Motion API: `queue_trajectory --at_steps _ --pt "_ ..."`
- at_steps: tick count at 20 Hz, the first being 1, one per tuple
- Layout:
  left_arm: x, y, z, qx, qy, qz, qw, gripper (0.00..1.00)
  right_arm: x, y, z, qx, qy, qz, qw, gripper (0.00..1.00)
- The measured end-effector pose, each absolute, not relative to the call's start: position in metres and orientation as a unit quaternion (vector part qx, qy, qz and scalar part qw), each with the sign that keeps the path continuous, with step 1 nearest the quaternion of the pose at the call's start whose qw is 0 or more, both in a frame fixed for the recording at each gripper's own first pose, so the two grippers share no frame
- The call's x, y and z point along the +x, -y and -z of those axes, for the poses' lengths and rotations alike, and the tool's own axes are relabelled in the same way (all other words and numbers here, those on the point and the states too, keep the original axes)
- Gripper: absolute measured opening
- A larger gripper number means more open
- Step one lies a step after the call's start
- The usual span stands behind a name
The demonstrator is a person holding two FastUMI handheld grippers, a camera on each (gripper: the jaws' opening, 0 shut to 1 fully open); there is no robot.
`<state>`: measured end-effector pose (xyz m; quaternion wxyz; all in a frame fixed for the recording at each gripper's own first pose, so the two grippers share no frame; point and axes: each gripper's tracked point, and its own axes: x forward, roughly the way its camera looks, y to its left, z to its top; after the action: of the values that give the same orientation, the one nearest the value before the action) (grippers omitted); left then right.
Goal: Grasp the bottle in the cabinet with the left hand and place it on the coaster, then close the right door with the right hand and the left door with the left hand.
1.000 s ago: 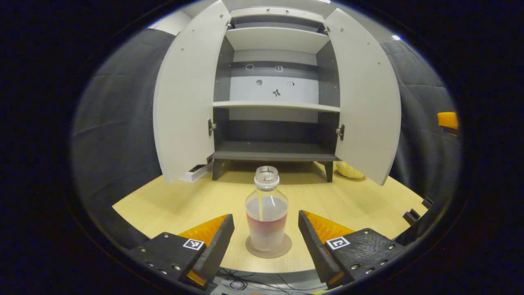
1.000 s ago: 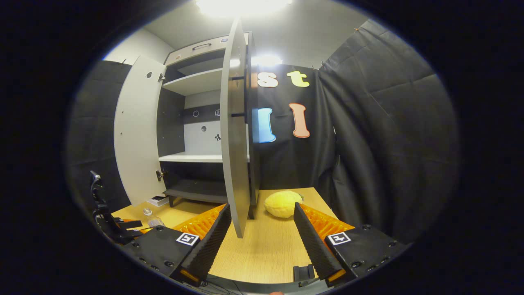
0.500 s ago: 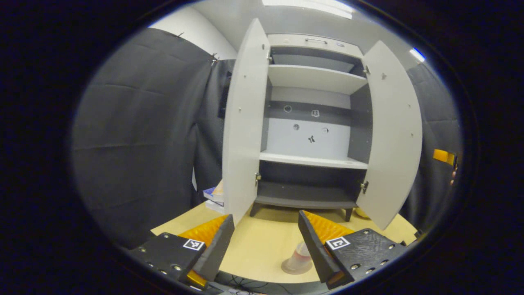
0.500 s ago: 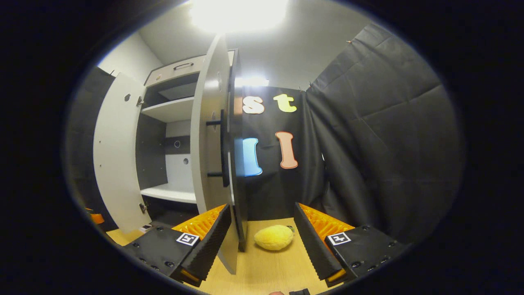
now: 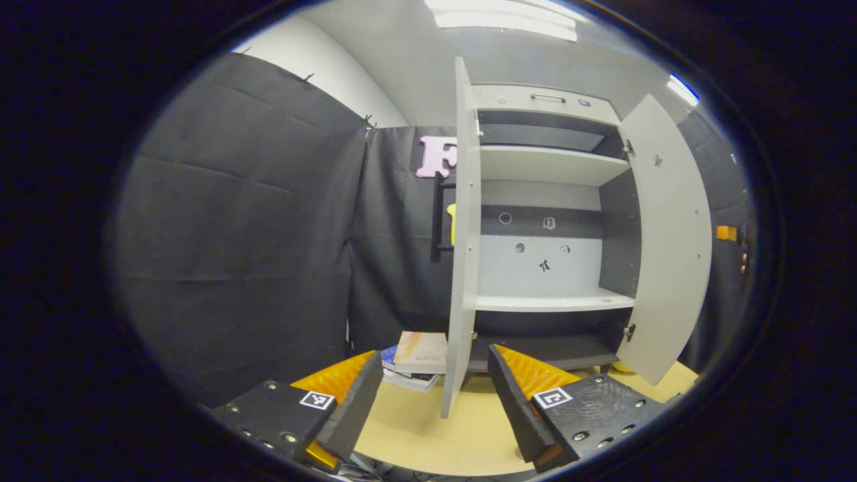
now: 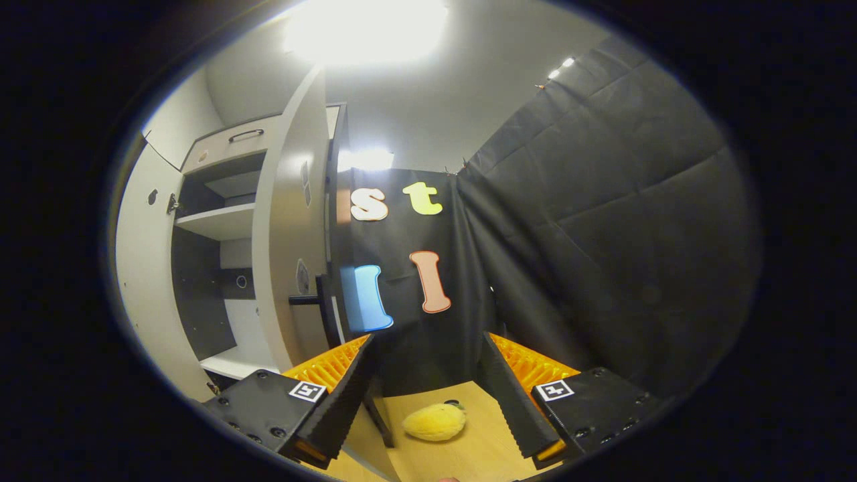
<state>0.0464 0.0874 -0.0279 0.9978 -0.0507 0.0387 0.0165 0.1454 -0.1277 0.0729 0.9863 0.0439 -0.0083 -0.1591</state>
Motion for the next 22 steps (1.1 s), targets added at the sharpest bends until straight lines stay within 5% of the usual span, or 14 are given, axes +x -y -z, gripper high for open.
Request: queue_trajectory --at_steps 4,7,10,22 --pt "0.052 -0.121 0.039 -0.046 -0.046 -0.027 0.998 0.91 0.161 0.131 -0.069 -0.005 -0.011 0.176 0.984 0.95" --pt "0.055 -0.148 0.047 -0.052 -0.047 -0.034 0.997 0.91 0.169 0.105 -0.071 -0.044 -0.024 0.136 0.989 0.98" --pt "0.059 -0.176 0.053 -0.051 -0.049 -0.045 0.996 0.91 0.166 0.098 -0.080 -0.113 -0.021 0.145 0.983 0.87" --pt "0.078 -0.229 0.090 -0.066 -0.066 -0.050 0.994 0.92 0.188 -0.053 -0.074 -0.082 -0.004 0.035 0.996 0.92"
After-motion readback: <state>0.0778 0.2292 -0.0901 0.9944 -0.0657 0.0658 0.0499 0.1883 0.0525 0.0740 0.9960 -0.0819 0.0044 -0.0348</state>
